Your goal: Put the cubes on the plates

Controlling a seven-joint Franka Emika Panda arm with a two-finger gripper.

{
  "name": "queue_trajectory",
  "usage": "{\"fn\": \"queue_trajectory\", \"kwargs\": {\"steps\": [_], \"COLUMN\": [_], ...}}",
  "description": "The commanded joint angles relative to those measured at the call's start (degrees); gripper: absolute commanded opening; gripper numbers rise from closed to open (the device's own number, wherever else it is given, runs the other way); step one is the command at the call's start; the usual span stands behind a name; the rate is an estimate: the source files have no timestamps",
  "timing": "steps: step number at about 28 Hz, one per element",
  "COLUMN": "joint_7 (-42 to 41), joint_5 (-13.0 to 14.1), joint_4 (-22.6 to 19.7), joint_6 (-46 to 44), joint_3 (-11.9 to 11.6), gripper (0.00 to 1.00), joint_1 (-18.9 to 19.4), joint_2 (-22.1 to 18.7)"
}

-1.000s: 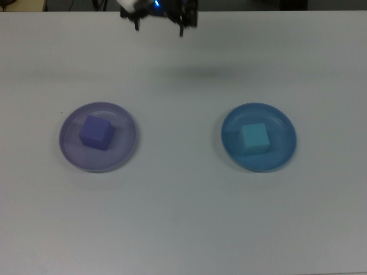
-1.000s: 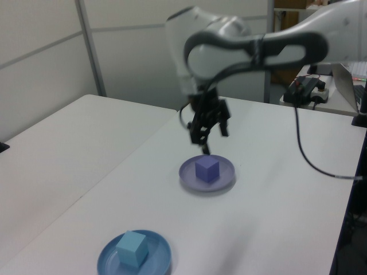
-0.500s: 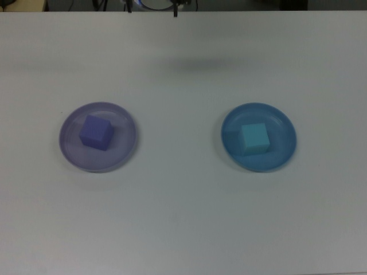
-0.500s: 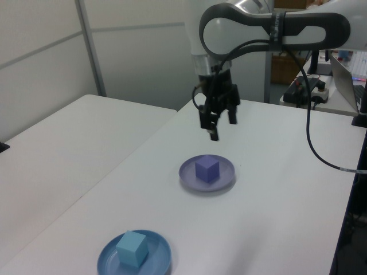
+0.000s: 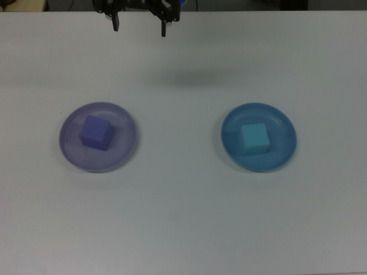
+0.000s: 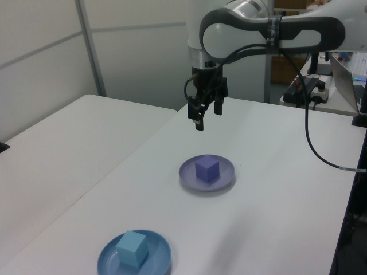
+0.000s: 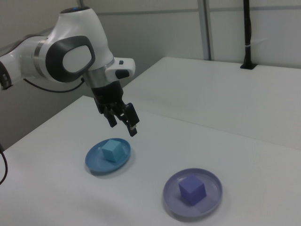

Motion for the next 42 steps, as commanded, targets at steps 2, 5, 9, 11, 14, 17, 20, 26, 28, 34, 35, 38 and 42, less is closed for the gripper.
{"fn": "queue_trajectory", "kwargs": {"steps": [2,5,9,11,14,17,20,26,28,34,35,38,42], "joint_7": [-0.86,-0.86,-0.68,-0.68,-0.59,-0.50,-0.59,-0.59,-0.59,-0.50,-0.50,-0.50,-0.50], "joint_5": [-2.25,-2.25,-1.73,-1.46,-1.20,0.37,1.09,1.18,1.18,1.35,1.44,1.61,1.88], "joint_4": [-2.34,-2.16,-1.99,-1.72,-1.55,-1.55,-1.46,-1.11,-1.11,-1.11,-1.11,-1.11,-0.84], "joint_6": [1.92,1.92,1.83,1.83,1.74,1.30,1.21,1.12,1.12,1.12,1.12,1.12,1.12], "joint_3": [0.25,0.25,0.34,0.34,0.25,0.17,-0.10,-0.01,-0.01,-0.01,-0.10,-0.10,-0.27], "gripper": [1.00,1.00,1.00,1.00,1.00,1.00,1.00,1.00,1.00,1.00,1.00,1.00,1.00], "joint_1": [0.67,0.67,0.67,0.67,0.58,0.49,0.14,0.49,0.49,0.49,0.49,0.40,0.40], "joint_2": [-0.88,-0.79,-0.62,-0.53,-0.53,-0.70,-0.97,-0.79,-0.79,-0.88,-0.88,-0.88,-0.79]}}
